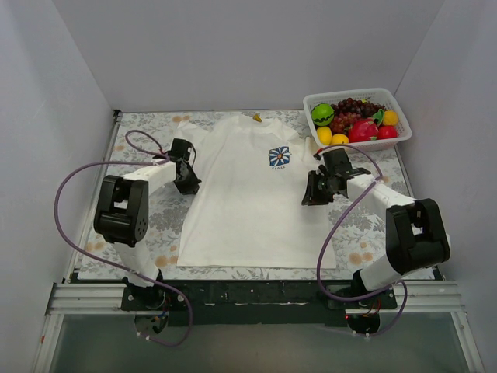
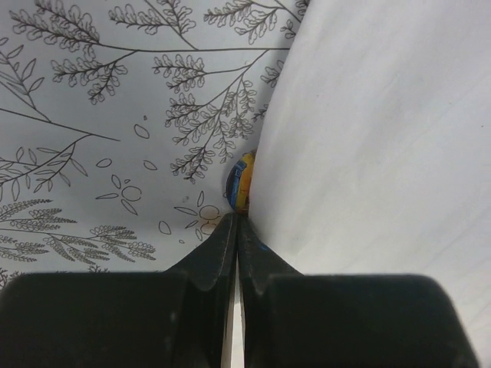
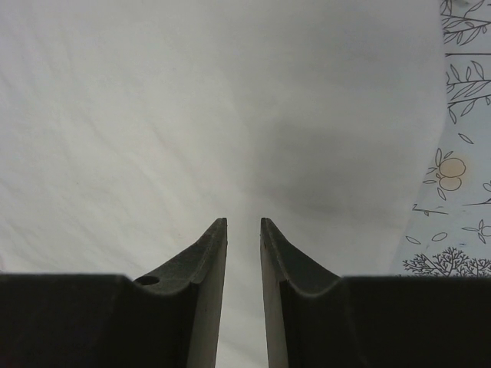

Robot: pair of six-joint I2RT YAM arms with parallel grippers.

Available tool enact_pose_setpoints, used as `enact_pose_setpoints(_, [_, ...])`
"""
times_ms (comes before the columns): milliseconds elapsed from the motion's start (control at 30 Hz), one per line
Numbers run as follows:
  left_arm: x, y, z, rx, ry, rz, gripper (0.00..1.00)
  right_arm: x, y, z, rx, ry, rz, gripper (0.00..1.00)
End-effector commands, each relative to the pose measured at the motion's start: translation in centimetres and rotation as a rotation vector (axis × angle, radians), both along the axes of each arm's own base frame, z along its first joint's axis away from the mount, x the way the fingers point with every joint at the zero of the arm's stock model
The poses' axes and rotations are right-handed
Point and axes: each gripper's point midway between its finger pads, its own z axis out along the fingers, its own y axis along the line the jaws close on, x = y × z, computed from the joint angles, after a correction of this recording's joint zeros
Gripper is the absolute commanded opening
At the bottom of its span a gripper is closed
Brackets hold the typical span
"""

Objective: Pin the brooch onto the clothing

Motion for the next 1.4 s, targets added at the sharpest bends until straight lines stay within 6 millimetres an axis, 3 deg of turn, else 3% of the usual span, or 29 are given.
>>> enact_pose_setpoints(0, [0.4, -1.0, -0.7, -0.003, 0.016, -0.024, 0.0, 1.3, 0.3, 1.0, -0.003, -0.046, 0.016, 0.31])
enact_pose_setpoints(133, [1.4, -2.0, -0.9, -0.023, 0.021, -0.048, 0.0, 1.3, 0.2, 0.9, -0.01, -0.043, 0.016, 0.31])
enact_pose_setpoints(533, [1.7, -5.3, 2.1, -0.052, -0.064, -0.129, 0.0, 1.5, 0.2, 0.4, -0.019, -0.033, 0.02, 0.31])
enact_pose_setpoints(800, [3.3, -4.9, 0.1, 0.002, -0.048, -0.098, 0.0, 1.6, 0.3, 0.3, -0.014, -0.03, 0.021, 0.31])
enact_pose_setpoints(1033, [4.1, -2.6, -2.0, 0.07, -0.006, -0.049, 0.0, 1.7, 0.2, 0.4, -0.017, -0.033, 0.024, 0.31])
enact_pose_setpoints(1367, [1.2, 4.9, -2.9, 0.128, 0.079, 0.12, 0.0, 2.0, 0.4, 0.5, -0.015, -0.037, 0.033, 0.31])
